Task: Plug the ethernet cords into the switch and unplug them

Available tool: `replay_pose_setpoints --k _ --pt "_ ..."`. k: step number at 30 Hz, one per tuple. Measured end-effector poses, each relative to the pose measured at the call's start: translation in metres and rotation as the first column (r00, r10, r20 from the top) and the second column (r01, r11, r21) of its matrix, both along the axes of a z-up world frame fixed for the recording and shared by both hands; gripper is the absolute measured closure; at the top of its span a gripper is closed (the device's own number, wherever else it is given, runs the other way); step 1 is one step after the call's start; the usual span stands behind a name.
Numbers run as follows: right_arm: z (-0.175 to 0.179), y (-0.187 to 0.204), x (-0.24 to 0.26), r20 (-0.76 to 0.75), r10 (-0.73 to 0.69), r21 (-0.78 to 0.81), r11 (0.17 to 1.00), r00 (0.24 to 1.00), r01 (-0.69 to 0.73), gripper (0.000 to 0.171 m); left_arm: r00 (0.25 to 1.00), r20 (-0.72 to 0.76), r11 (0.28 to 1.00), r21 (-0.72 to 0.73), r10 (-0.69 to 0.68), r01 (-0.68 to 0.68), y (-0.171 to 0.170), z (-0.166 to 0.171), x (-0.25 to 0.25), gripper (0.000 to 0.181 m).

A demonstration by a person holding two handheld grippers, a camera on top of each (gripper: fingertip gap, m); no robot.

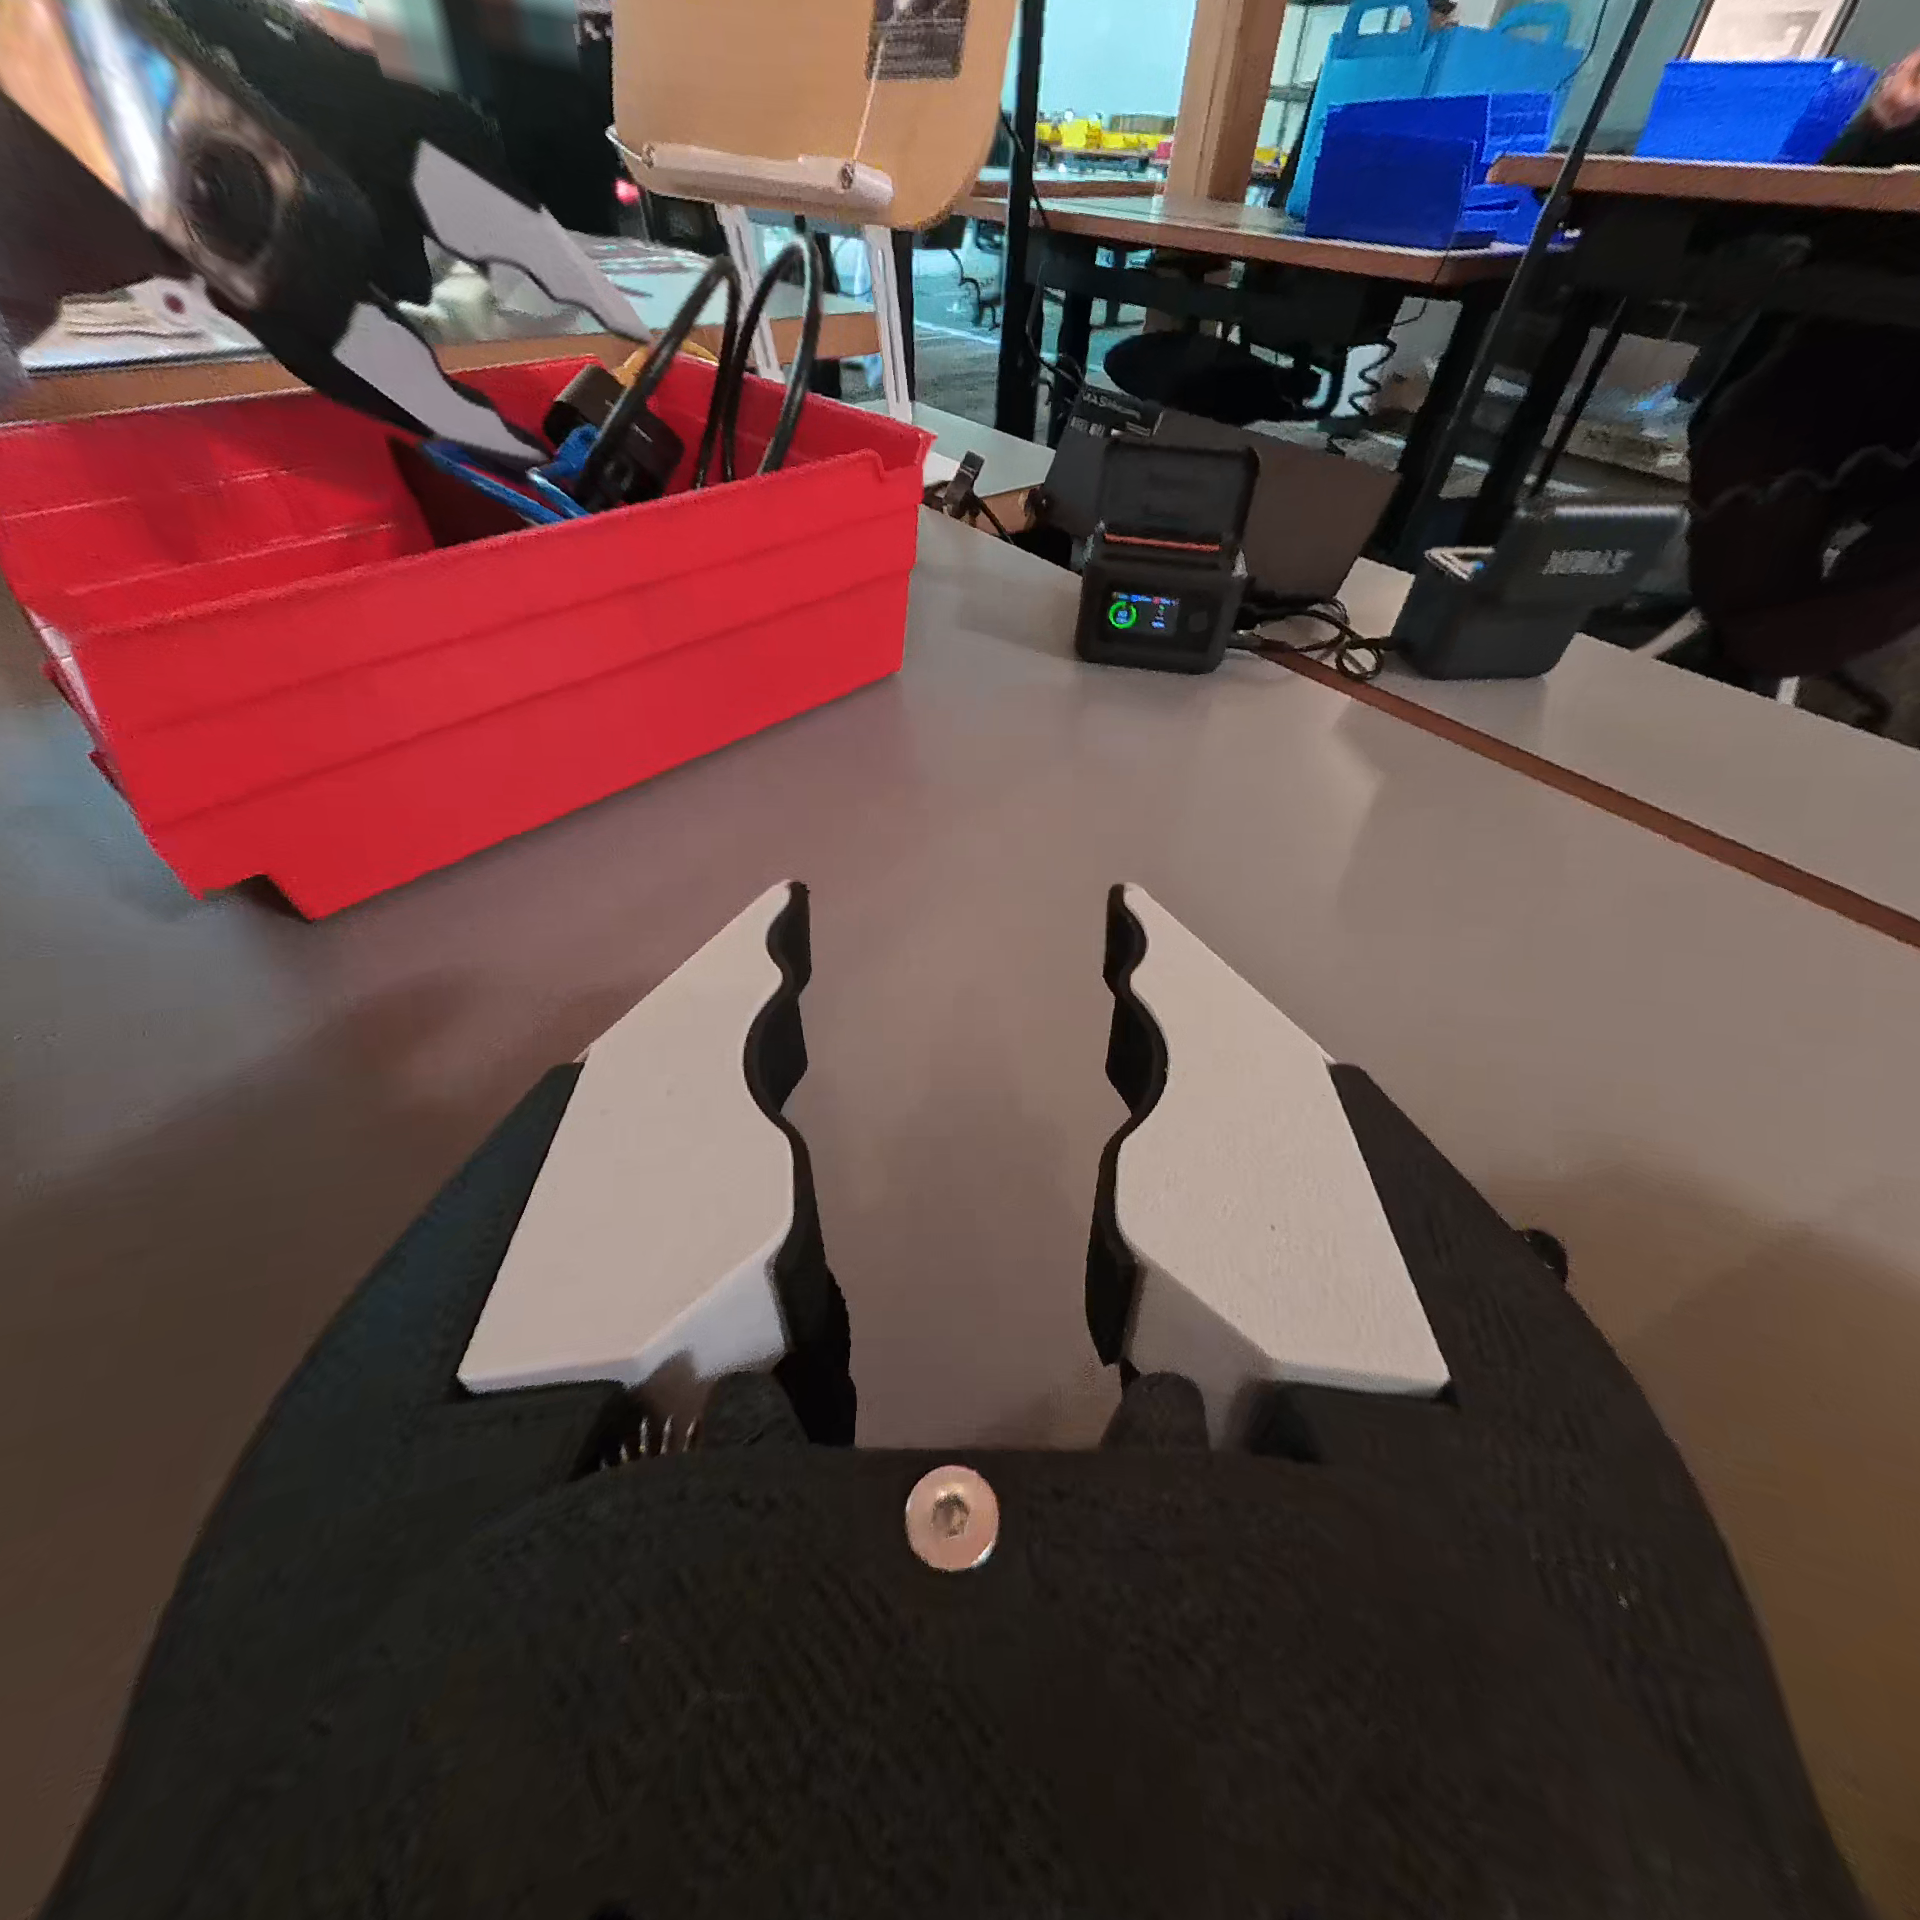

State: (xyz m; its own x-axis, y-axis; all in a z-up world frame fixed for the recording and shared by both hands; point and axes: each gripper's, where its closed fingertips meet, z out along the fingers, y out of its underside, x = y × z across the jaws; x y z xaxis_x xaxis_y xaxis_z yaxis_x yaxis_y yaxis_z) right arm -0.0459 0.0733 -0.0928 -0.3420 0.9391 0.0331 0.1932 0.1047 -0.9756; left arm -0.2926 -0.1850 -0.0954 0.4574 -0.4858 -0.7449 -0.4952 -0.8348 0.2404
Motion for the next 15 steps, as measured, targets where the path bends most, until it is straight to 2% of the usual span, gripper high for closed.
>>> replay_pose_setpoints --k 2,5,7,8,15 --pt "-0.003 0.004 0.0 0.004 -0.007 -0.018 1.0 1.0 0.007 0.115 1.0 -0.02 0.998 -0.063 -0.013 0.011 0.002 -0.009 -0.007 0.121" --pt "-0.006 0.009 0.0 0.01 -0.012 -0.055 0.998 1.0 0.012 0.115 0.998 -0.064 0.997 -0.082 -0.013 0.008 0.006 -0.013 -0.018 0.129" --pt "-0.006 0.011 0.0 0.01 -0.014 -0.067 0.998 1.0 0.014 0.115 0.998 -0.066 0.997 -0.083 0.0 -0.005 0.006 -0.016 -0.02 0.15" --pt "-0.005 0.012 0.001 0.007 -0.015 -0.07 0.997 1.0 0.015 0.115 0.997 -0.083 0.997 -0.07 0.006 -0.012 0.006 -0.015 -0.022 0.157" --pt "-0.009 0.017 0.001 0.012 -0.017 -0.083 0.996 1.0 0.018 0.113 0.979 -0.179 0.99 0.115 0.1 -0.08 0.0 0.015 -0.025 0.16"
